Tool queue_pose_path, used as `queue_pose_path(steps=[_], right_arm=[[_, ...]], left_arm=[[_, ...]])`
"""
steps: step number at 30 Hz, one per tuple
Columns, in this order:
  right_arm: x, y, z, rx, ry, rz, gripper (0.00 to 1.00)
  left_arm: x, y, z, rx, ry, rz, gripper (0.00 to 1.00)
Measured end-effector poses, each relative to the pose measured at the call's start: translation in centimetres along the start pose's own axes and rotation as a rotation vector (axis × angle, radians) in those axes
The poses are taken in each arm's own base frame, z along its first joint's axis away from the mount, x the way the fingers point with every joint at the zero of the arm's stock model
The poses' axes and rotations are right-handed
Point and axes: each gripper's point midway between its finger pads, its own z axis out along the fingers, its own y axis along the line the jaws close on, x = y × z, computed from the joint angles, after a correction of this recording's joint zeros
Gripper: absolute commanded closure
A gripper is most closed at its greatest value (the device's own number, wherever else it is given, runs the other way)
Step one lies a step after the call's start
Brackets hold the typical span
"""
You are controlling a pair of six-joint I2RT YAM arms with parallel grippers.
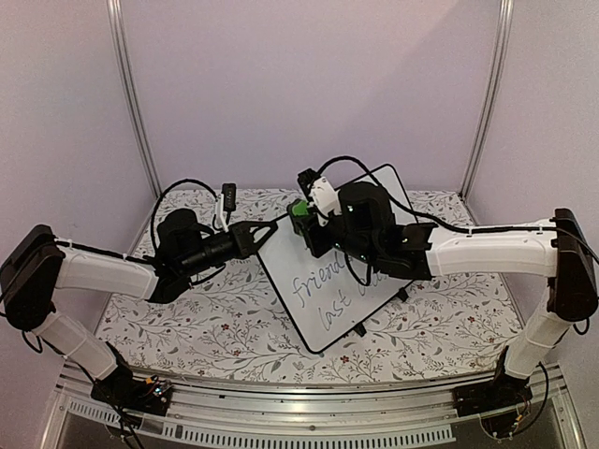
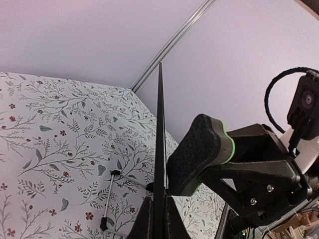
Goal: Erase the whiteboard
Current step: Erase the whiteboard at the center of the board.
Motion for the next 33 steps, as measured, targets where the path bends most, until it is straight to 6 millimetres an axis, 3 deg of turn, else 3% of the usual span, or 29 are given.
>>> queue_pose_path(steps=[4, 18, 25, 33], right_arm=[[0.5, 0.2, 0.0, -0.01, -0.002, 0.011, 0.69], [5.3, 0.1, -0.8, -0.017, 0.05, 0.083, 0.7], [4.9, 0.0, -0.7, -0.009, 0.049, 0.087, 0.7], [1.9, 0.2, 1.0, 0.013, -0.001, 0.065, 0.69]], left_arm=[[0.0, 0.0, 0.0, 0.0, 0.0, 0.0, 1.0], [0.0, 0.2, 0.0, -0.007, -0.001, -0.004, 1.0], [0.0, 0.2, 0.1, -0.003, -0.002, -0.004, 1.0], [0.1, 0.2, 0.1, -0.003, -0.002, -0.004, 1.0]])
